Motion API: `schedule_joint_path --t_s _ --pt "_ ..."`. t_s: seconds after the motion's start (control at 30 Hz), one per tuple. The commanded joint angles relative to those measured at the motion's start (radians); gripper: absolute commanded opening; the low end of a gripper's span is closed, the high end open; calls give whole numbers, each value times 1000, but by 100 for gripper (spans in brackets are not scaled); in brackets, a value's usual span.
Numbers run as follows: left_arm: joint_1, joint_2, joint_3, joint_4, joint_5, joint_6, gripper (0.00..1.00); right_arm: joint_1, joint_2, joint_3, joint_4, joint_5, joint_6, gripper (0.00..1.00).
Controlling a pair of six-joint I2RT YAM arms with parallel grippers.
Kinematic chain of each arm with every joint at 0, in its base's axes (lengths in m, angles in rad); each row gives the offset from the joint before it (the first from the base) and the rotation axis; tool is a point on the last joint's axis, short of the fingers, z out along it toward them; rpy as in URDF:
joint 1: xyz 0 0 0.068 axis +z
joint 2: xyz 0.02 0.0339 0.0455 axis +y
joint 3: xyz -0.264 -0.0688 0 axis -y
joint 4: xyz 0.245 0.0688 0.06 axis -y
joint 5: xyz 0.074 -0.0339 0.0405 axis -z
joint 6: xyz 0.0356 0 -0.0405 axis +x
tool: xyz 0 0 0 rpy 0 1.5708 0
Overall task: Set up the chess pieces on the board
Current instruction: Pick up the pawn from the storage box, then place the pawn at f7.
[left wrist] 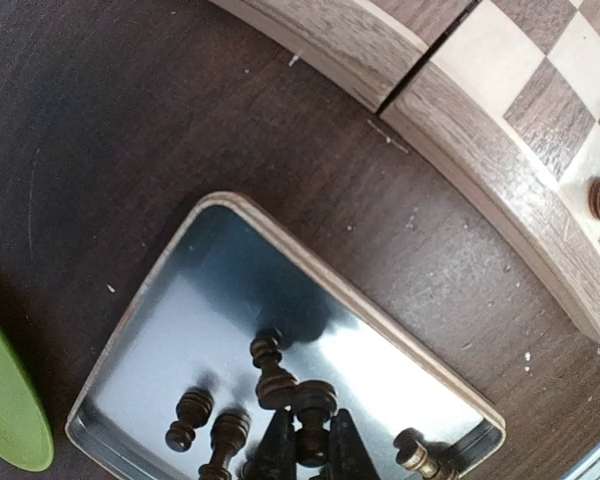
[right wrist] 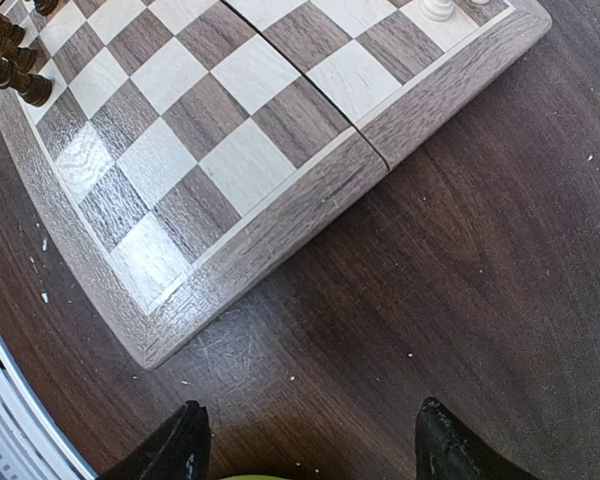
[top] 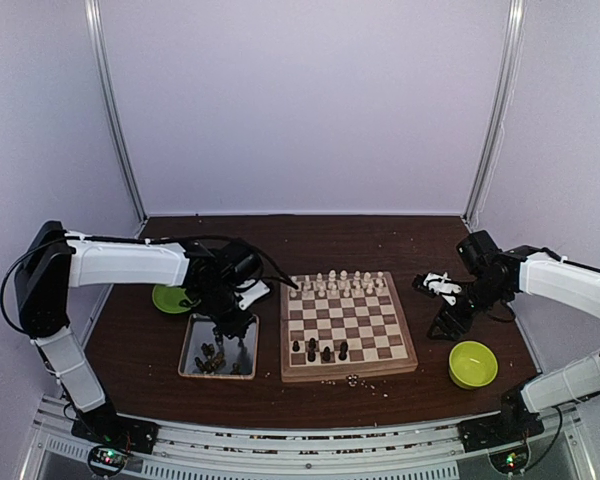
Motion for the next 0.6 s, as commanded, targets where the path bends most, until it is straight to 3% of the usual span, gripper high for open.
schedule_joint_path --t_s 0.0,0.2,0.57 --pt "5 -73 -31 51 44 11 0 6 -4 22 -10 -1 -9 70" --pt "6 -130 -38 81 95 -2 0 6 -3 22 -10 -1 -8 70" --pt "5 -171 -27 32 52 -55 0 8 7 28 -14 -24 -5 71"
